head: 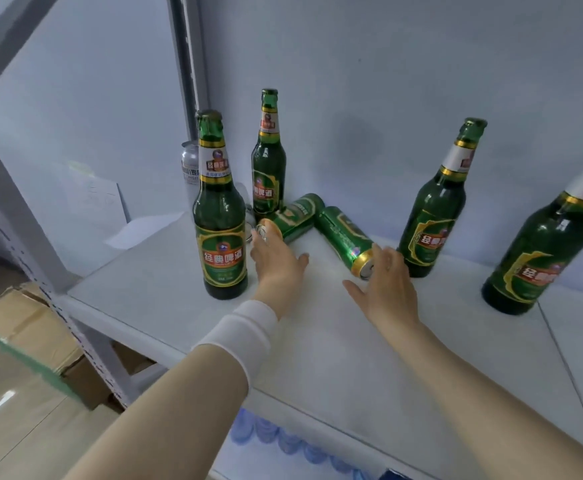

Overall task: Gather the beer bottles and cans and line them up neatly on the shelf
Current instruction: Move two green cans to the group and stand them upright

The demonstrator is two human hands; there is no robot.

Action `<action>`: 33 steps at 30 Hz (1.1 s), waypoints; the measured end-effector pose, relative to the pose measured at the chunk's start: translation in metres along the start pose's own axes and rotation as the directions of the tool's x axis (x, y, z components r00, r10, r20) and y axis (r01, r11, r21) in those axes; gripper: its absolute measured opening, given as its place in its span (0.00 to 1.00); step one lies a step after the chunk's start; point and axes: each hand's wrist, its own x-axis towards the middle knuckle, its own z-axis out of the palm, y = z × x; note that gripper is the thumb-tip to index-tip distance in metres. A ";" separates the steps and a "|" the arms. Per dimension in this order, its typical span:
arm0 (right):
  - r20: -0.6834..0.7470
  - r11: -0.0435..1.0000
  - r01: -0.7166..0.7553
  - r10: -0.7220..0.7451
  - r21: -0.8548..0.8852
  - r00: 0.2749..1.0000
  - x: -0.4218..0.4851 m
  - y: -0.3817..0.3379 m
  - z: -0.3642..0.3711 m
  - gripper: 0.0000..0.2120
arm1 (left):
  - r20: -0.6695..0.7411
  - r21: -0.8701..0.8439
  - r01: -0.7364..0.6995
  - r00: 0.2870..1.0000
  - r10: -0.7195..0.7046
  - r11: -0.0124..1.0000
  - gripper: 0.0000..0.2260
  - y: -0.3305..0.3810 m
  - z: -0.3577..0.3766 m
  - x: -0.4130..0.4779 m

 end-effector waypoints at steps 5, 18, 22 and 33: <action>-0.078 0.998 -0.062 0.060 -0.026 0.995 0.028 -0.008 0.024 0.39 | -0.115 0.186 -0.163 0.976 0.186 0.969 0.35 -0.007 0.010 0.033; -0.193 0.962 -0.131 0.179 0.241 0.965 0.021 -0.003 0.034 0.31 | -0.160 0.274 -0.214 0.951 0.264 0.938 0.22 -0.015 0.020 0.043; -0.231 0.915 -0.094 0.197 0.393 0.953 -0.009 0.011 0.007 0.31 | 0.001 0.026 -0.261 0.965 0.261 0.965 0.29 -0.016 0.002 0.012; -0.079 0.952 -0.004 0.029 0.306 0.996 -0.029 0.019 -0.114 0.32 | 0.161 -0.085 -0.572 0.800 0.578 0.816 0.34 0.027 -0.077 -0.043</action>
